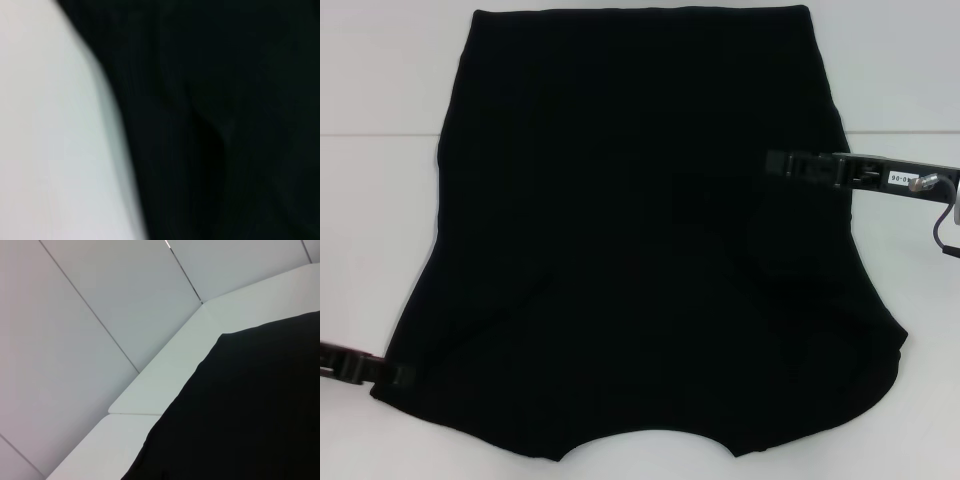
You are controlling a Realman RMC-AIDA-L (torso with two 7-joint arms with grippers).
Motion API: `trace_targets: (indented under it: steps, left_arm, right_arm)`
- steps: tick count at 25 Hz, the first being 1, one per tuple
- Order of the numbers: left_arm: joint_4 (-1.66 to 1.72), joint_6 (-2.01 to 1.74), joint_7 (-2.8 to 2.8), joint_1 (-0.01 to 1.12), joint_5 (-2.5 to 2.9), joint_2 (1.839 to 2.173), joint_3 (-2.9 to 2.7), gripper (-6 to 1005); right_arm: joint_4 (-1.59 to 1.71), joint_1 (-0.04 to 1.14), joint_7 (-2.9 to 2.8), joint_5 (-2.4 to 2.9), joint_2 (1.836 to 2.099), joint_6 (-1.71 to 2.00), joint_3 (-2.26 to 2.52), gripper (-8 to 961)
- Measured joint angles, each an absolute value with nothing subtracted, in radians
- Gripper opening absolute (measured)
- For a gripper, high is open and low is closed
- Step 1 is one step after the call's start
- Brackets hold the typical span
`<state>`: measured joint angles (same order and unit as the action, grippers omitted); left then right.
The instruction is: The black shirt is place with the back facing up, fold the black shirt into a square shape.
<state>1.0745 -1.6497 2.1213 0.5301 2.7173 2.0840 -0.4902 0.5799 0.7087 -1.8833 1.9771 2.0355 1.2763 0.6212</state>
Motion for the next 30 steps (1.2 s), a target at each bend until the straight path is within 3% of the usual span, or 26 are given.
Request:
trace_targets:
  steps: [15,28,30]
  left_arm:
    - [1.103,-1.629,2.221,0.524,2.773,2.084,-0.461,515]
    - [1.019,-1.563,2.178,0.524,2.547,2.085,-0.411,618]
    - [0.994,-1.534,2.137,0.51,2.493,2.09,-0.409,694]
  right_arm:
    - [0.58,0.707,-1.876,1.974,2.036,1.276,0.621,561]
    - [0.58,0.696,-1.849,1.935,2.021,1.276,0.621,561]
    - [0.58,0.691,-1.843,1.921,2.021,1.275,0.621,561]
